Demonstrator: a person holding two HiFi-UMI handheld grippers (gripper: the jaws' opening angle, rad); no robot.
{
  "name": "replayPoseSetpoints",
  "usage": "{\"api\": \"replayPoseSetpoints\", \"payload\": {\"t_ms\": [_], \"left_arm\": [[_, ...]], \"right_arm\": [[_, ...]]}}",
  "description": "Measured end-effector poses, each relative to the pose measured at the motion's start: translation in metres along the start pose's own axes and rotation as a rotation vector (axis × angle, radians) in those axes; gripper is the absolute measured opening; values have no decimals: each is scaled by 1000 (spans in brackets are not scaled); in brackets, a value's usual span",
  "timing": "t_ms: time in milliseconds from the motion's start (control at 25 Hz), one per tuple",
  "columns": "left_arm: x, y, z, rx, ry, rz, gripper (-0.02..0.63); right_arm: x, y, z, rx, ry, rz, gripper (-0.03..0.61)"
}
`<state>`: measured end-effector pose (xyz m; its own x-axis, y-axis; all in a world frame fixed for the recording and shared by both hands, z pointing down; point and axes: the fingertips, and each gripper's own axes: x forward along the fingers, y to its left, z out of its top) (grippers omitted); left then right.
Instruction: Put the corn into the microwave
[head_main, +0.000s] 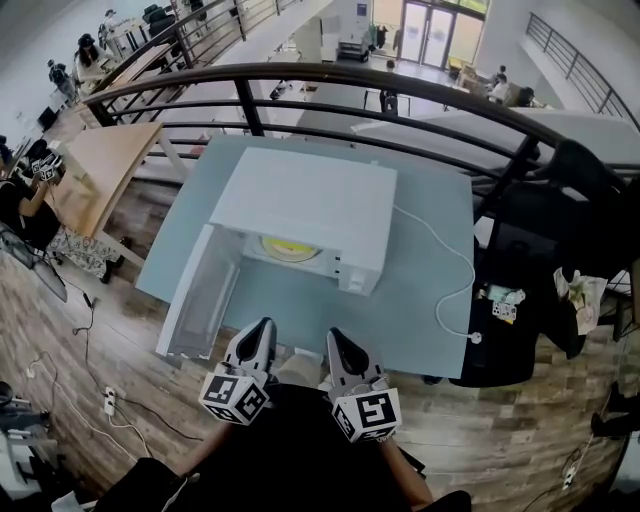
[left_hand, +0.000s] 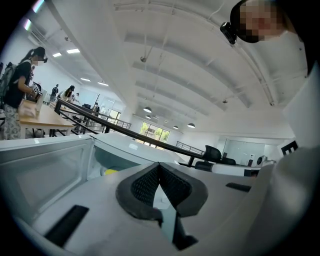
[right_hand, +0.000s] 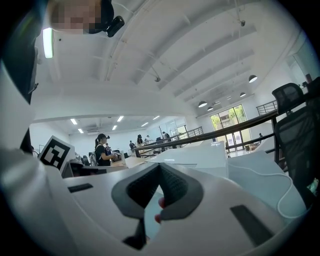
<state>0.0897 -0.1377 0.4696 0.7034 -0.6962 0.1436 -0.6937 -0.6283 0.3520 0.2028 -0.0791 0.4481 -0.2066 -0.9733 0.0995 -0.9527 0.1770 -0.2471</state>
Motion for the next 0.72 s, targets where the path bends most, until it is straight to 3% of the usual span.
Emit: {"api": "replayPoseSetpoints", "payload": {"t_ms": [720], "left_arm": [[-12, 8, -14, -33, 20, 26, 3]], "right_arm": [[-2, 3, -14, 2, 36, -9, 9]]}}
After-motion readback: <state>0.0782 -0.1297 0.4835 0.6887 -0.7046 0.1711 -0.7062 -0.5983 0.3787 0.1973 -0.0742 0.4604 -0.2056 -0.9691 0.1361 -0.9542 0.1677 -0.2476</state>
